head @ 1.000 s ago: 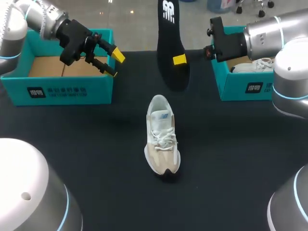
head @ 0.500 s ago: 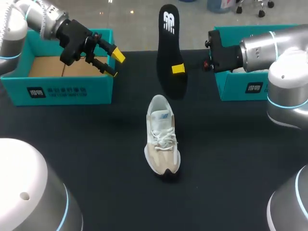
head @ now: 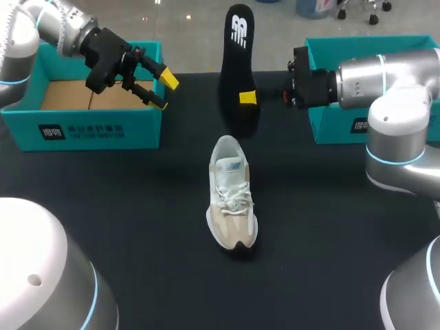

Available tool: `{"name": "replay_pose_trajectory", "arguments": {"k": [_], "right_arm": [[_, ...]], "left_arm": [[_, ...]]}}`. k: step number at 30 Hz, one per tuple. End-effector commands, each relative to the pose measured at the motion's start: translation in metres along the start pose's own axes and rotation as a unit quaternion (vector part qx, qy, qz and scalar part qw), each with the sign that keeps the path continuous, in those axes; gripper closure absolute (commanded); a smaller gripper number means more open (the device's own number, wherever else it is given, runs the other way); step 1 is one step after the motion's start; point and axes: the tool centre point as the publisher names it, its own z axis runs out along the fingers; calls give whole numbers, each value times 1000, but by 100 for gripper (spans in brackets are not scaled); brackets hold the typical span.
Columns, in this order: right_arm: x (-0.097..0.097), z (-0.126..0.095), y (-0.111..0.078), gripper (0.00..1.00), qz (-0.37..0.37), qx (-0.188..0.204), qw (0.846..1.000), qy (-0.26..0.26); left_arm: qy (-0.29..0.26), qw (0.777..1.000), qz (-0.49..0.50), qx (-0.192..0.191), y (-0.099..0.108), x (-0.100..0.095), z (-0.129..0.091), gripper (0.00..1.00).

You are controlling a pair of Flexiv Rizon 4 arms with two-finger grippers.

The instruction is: Take the shoe out of the shoebox, open the shoe tongue, remove and reinsert the insole, then place the shoe into the shoebox

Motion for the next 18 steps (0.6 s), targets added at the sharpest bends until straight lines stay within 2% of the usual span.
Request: {"name": "replay_pose_trajectory", "arguments": {"k": [1, 7, 18], "right_arm": [[-14, 21, -1, 100, -13, 10, 1000, 12], [-17, 26, -8, 100, -13, 17, 999, 26], [-17, 26, -8, 100, -13, 17, 999, 26]], "left_arm": [[2, 1000, 1, 1, 0, 0, -1, 0], [2, 1000, 1, 1, 0, 0, -1, 0], [2, 1000, 1, 1, 0, 0, -1, 0]]}}
